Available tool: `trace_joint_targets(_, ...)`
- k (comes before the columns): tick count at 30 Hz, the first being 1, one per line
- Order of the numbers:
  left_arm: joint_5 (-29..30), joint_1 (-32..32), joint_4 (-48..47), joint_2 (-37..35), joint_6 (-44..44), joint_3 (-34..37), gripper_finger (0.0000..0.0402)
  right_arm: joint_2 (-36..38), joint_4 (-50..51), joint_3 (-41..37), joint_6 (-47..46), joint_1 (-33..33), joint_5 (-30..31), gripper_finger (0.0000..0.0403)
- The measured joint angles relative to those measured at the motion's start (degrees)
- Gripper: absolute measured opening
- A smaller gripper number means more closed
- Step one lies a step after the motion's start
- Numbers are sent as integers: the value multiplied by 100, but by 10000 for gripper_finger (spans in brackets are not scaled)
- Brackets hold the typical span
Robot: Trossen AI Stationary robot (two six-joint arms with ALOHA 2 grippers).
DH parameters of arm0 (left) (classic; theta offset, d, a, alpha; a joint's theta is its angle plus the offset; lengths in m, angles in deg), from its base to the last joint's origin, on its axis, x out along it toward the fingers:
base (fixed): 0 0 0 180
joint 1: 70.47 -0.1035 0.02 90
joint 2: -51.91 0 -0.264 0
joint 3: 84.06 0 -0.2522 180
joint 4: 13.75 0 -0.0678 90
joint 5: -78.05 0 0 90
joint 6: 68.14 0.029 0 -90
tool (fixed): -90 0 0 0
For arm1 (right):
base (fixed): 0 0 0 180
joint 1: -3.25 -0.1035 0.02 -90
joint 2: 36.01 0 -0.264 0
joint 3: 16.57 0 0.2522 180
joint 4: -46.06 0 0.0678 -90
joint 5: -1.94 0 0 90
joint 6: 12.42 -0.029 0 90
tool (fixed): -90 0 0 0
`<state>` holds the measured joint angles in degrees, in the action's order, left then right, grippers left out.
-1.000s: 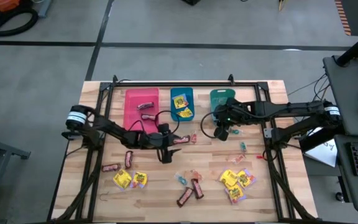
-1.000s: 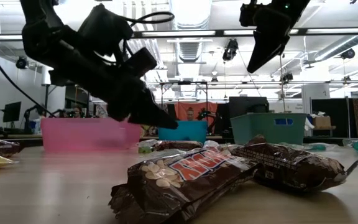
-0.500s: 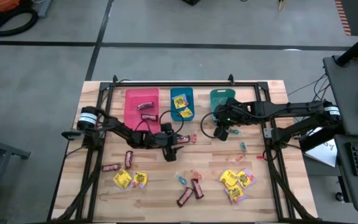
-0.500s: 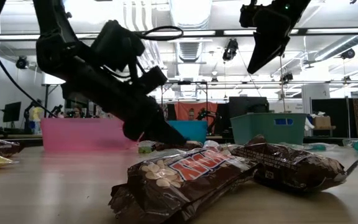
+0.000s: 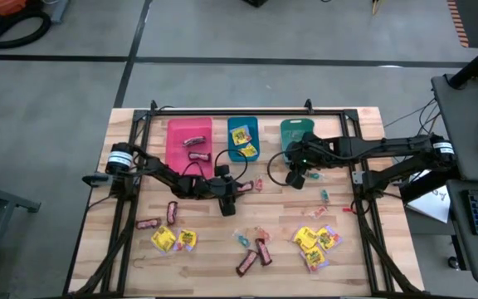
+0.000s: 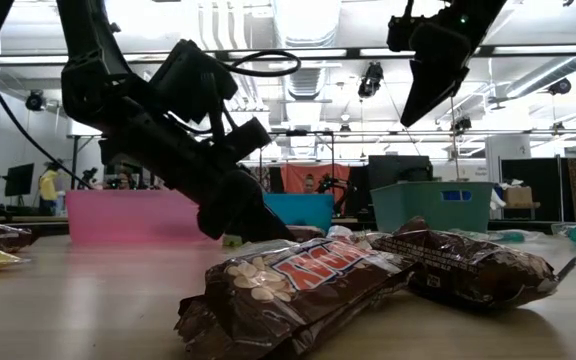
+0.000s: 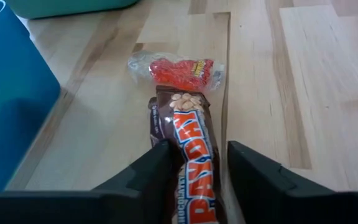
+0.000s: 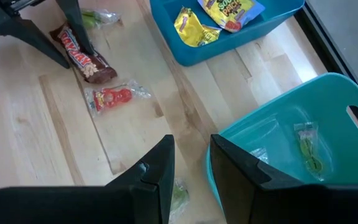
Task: Sort candy
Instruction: Put the chocolate bar into the red bin
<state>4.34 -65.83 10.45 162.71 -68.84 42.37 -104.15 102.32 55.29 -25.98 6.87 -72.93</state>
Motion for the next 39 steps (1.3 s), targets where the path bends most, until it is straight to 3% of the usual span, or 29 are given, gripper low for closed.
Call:
trace_joint_targets(8, -86, 0, -11, -23, -46, 2, 86, 0, 0, -4, 2, 0, 0, 95)
trace_joint_targets(18, -536, 9, -93, -491, -89, 11, 79, 0, -16, -4, 2, 0, 1, 95)
trace_joint_targets(23, -540, 7, -653, -1222, -88, 11, 79, 0, -122, -4, 4, 0, -7, 95)
trace_joint_targets(29, -479, -24, -2214, -2553, -109, 11, 78, 0, -125, -4, 4, 0, -6, 95)
trace_joint_targets(39, 1353, -318, -4918, -4164, -1096, 11, 78, 0, -153, -4, 4, 0, -4, 95)
